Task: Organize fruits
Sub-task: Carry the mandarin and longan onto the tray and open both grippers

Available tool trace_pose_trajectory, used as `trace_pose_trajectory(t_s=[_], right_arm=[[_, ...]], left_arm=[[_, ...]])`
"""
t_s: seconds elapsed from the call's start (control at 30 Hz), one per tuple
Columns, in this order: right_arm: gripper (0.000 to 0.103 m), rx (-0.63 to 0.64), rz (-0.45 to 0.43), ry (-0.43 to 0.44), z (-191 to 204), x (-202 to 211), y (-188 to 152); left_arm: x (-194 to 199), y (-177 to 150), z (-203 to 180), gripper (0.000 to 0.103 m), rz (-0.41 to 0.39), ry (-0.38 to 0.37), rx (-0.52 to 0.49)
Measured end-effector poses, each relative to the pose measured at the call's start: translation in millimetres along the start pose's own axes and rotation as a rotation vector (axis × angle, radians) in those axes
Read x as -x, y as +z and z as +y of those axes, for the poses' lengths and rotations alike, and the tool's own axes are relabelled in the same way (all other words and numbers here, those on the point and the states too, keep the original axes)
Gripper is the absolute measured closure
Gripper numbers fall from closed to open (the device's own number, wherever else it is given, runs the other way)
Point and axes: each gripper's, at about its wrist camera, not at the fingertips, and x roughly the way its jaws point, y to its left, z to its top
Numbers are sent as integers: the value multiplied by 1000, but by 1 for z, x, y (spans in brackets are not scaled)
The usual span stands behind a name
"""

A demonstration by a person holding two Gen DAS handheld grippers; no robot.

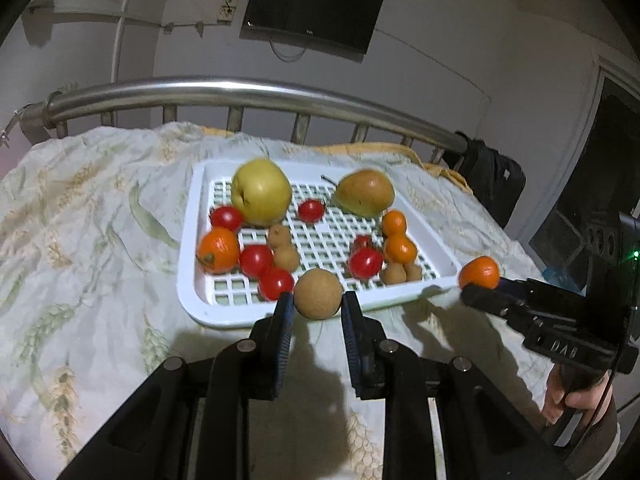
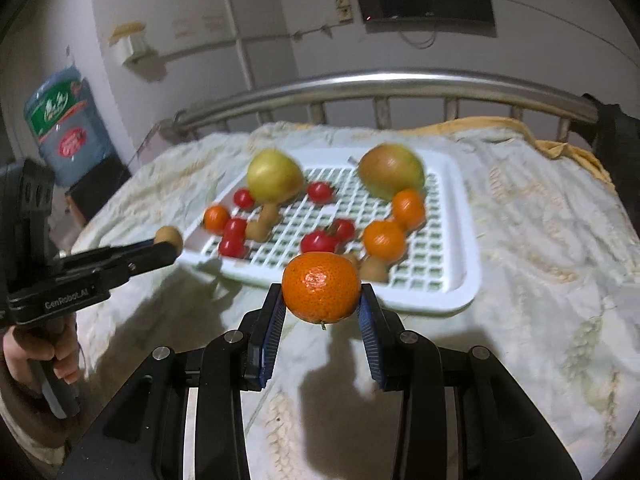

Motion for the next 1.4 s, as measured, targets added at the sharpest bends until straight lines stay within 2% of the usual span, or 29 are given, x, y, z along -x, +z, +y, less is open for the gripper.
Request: trace_pose_trajectory(t_s=[0.27, 0.47, 0.6, 0.83, 1.17, 1.27, 1.4], right_arm=[[68, -52, -96, -23, -25, 24, 37], [68, -116, -123, 9, -35, 11, 58], [68, -149, -100, 15, -37, -13, 65], [68, -136, -45, -12, -29, -52, 66], [68, -94, 60, -78, -27, -101, 56], [68, -79, 61, -107, -26, -104, 55], [67, -56, 58, -132, -24, -107, 54]], left_arm=[[12, 32, 1, 77, -78, 1, 7], [-12, 49, 9, 77, -75, -10, 57], [-37, 48, 7, 77, -35, -15, 72], [-75, 36, -7, 77, 35, 14, 17], [-97, 20, -20, 77, 98, 29, -60], [-107, 14, -22, 77, 133, 45, -75], [-108, 13, -18, 76, 134, 45, -61]])
